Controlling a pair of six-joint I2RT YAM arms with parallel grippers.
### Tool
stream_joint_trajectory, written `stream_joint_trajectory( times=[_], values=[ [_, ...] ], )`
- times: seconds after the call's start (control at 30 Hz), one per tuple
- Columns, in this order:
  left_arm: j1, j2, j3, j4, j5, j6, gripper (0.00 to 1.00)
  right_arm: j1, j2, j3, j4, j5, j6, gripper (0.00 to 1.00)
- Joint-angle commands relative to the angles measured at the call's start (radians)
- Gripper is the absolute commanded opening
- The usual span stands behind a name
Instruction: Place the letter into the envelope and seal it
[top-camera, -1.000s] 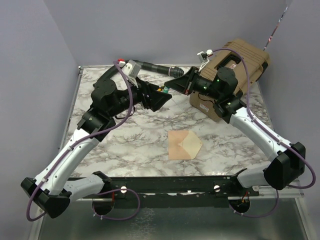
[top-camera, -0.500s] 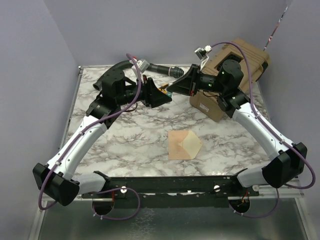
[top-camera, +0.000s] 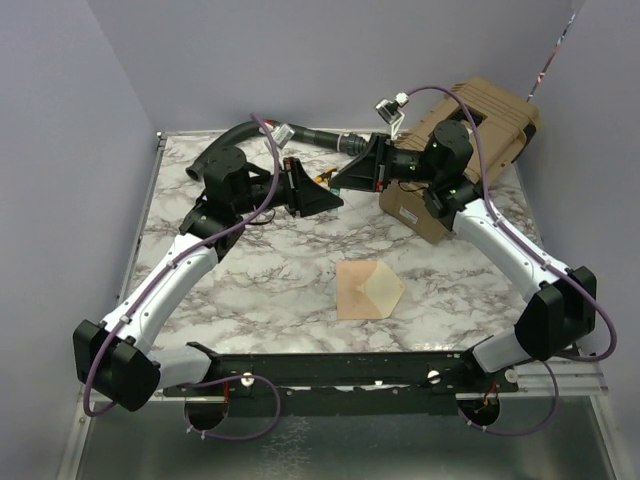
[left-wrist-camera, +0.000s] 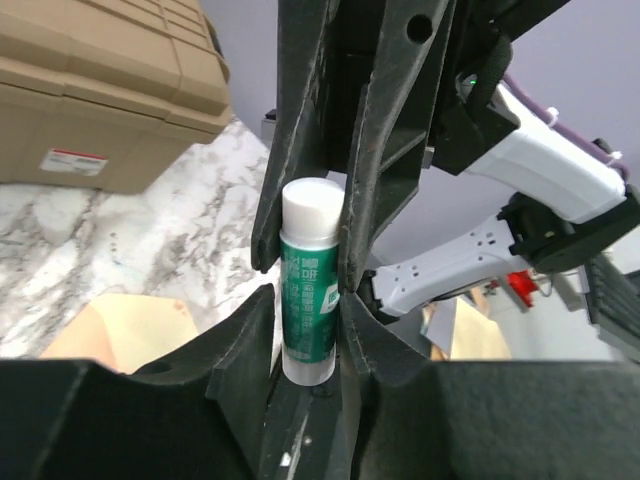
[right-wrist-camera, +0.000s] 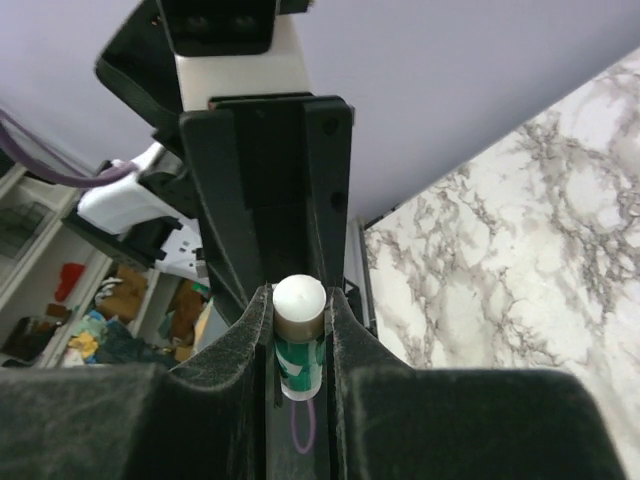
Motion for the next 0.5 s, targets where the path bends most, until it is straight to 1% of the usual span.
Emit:
stream_joint_trajectory(
  times=[0.0, 0.1, 0.17, 0.2, 0.27, 0.3, 0.4, 0.43, 0.47],
  values=[
    [0.0, -0.009, -0.07, 0.203, 0.052, -0.13, 0.27, 0.003, 0.023, -0.033, 0.239, -0.039, 0.187, 0.01],
    [0.0, -0.006, -0.069, 0.211, 0.045, -0.129, 0.21, 0.002, 0.033, -0.036, 0.271, -0.047, 0.209, 0.01],
    [0.001, -0.003, -0.066, 0.215, 0.044, -0.129, 0.2, 0.003, 0.035, -0.031, 0.249, -0.05, 0.19, 0.01],
    [0.002, -0.001, -0.064, 0.214, 0.044, -0.13, 0.23, 0.003, 0.035, -0.027, 0.218, -0.052, 0.173, 0.01],
    [0.004, 0.004, -0.063, 0.214, 0.043, -0.133, 0.36, 0.003, 0.036, -0.017, 0.177, -0.056, 0.143, 0.01],
    [0.007, 0.005, -0.064, 0.213, 0.042, -0.133, 0.39, 0.002, 0.037, -0.015, 0.159, -0.057, 0.132, 0.0],
    [0.022, 0.006, -0.069, 0.215, 0.035, -0.132, 0.4, 0.003, 0.038, -0.007, 0.113, -0.064, 0.096, 0.01],
    [0.026, 0.007, -0.069, 0.213, 0.036, -0.133, 0.39, 0.002, 0.036, -0.004, 0.098, -0.067, 0.082, 0.01],
    [0.029, 0.008, -0.068, 0.214, 0.035, -0.133, 0.36, 0.002, 0.035, -0.002, 0.081, -0.065, 0.07, 0.01]
  ],
)
